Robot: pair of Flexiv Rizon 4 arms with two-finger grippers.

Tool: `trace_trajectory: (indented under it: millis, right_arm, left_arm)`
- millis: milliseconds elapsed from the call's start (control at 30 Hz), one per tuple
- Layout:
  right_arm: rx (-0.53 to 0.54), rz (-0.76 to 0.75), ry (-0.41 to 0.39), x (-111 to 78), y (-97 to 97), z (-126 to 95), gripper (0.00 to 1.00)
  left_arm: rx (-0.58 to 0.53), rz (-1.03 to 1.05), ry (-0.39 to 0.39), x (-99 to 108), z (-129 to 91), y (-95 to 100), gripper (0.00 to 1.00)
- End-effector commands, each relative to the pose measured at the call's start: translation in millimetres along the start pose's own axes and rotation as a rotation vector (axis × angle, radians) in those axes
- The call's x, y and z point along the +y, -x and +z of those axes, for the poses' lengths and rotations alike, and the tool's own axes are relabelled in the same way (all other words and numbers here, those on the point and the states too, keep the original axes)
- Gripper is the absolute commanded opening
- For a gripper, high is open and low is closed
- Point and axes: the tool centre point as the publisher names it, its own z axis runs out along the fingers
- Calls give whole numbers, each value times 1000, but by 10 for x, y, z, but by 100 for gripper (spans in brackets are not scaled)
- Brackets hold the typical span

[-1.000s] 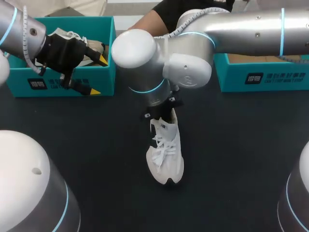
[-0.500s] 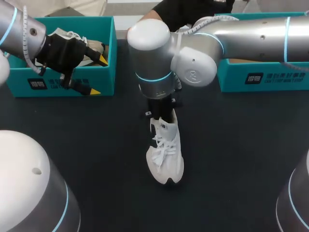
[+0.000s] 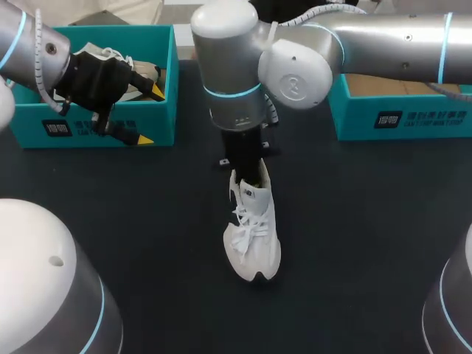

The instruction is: Take the shoe out of the shoebox, open the shoe tongue, remove and reinsert the insole, then place the shoe into the shoebox

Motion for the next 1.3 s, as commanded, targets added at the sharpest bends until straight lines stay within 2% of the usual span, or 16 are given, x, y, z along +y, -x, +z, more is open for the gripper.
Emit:
trace_trajectory:
  millis: [33,333,500,633,667,700,733,1300]
  right_arm:
    - [-3,1,1,6,7,-29,0]
    - [-3,1,1,6,7,-29,0]
    - [13,57,-76,-30,-48,-81,0]
    - [40,102,-78,-71,-77,-100,0]
    - [29,106,-79,-75,-87,-84,27]
    - [31,121,-80,-76,-90,-71,91]
    - [31,121,-80,-76,-90,-71,100]
    - [31,121,-80,-76,-90,-71,100]
  left_arm:
    - [0,1,3,-3,2,-6,100]
    - [0,1,3,-3,2,-6,100]
    - [0,1,3,-3,2,-6,100]
    - [0,1,3,-3,2,-6,100]
    - [0,1,3,-3,2,-6,100]
    - [0,1,3,-3,2,-6,100]
    - [0,1,3,-3,2,-6,100]
    - [0,1,3,-3,2,-6,100]
